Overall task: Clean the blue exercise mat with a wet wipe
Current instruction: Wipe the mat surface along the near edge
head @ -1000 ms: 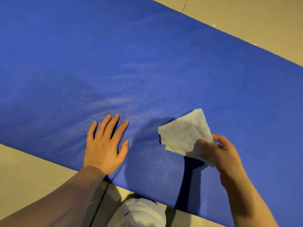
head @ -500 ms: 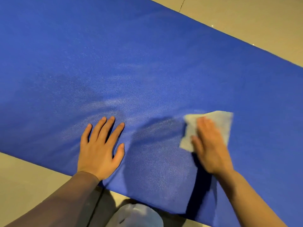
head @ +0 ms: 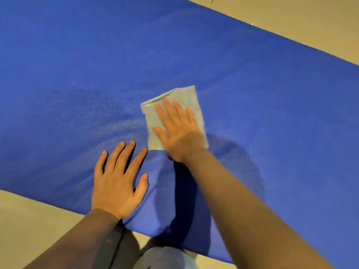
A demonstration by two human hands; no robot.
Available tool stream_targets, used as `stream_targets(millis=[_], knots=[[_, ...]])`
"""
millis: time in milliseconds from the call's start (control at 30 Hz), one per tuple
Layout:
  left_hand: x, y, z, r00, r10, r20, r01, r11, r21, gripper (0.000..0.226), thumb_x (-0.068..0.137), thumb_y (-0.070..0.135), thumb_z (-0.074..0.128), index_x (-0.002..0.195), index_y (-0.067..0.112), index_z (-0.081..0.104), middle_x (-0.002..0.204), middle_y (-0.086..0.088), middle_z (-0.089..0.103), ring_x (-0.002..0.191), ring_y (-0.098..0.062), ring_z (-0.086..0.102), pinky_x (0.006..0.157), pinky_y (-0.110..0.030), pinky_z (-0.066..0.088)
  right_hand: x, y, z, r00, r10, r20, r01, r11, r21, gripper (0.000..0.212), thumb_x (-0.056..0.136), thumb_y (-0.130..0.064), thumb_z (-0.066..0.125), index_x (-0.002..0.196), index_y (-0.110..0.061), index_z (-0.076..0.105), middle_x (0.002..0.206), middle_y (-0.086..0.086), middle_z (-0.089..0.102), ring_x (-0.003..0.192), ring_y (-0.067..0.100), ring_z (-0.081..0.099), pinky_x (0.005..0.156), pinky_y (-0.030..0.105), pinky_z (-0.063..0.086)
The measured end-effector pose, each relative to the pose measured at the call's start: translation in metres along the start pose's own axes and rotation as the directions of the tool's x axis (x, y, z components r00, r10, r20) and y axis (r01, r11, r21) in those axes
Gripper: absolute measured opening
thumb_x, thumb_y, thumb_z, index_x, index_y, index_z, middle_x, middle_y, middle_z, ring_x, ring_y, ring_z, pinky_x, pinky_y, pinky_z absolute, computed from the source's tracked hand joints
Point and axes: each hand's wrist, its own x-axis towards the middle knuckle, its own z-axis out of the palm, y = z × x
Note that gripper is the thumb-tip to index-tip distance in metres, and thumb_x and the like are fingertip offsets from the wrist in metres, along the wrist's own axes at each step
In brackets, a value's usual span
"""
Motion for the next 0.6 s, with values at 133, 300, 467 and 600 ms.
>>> stream_targets(millis=[133,300,467,600], knots=[[0.0,0.0,0.0,1.0,-0.004,0.003,0.004,1.0,-0.006,0.057,0.092,0.042,0.038,0.138,0.015,0.058,0.144,-0.015,0.052,0.138,-0.034,0.039,0.112,-0.058,0.025,-0.047,0.094,-0.03,0.936,0.349,0.044,-0.349,0.937,-0.011,0.065,0.102,-0.053,0.018,0.157,-0.022,0.006,0.165,0.0,0.0,0.152,0.022,-0.001,0.119,0.041,-0.005],[0.0,0.002,0.0,1.0,-0.023,0.008,0.023,1.0,-0.013,0.056,0.092,0.042,0.039,0.137,0.015,0.059,0.144,-0.015,0.052,0.137,-0.034,0.039,0.111,-0.06,0.027,-0.124,0.143,-0.044,0.7,0.712,-0.056,-0.711,0.702,0.042,0.074,0.095,-0.057,0.013,0.157,-0.015,0.01,0.165,0.008,0.005,0.151,0.029,0.004,0.12,0.05,0.005],[-0.001,0.002,0.001,1.0,-0.009,-0.025,0.009,1.0,-0.006,0.055,0.092,0.041,0.04,0.137,0.015,0.059,0.144,-0.015,0.052,0.137,-0.033,0.04,0.11,-0.06,0.029,-0.13,0.055,-0.002,0.749,0.645,-0.152,-0.646,0.761,0.049,0.075,0.099,-0.052,0.014,0.149,-0.001,0.034,0.155,0.023,0.03,0.142,0.044,0.029,0.113,0.059,0.018],[-0.001,0.002,0.001,1.0,0.002,-0.027,-0.002,1.0,0.001,0.056,0.091,0.04,0.04,0.139,0.016,0.057,0.146,-0.015,0.05,0.138,-0.033,0.039,0.111,-0.059,0.026,-0.135,-0.043,0.03,0.977,0.205,-0.061,-0.207,0.978,-0.016,0.065,0.104,-0.046,0.012,0.149,-0.006,0.037,0.156,0.018,0.032,0.144,0.037,0.026,0.114,0.055,0.016]])
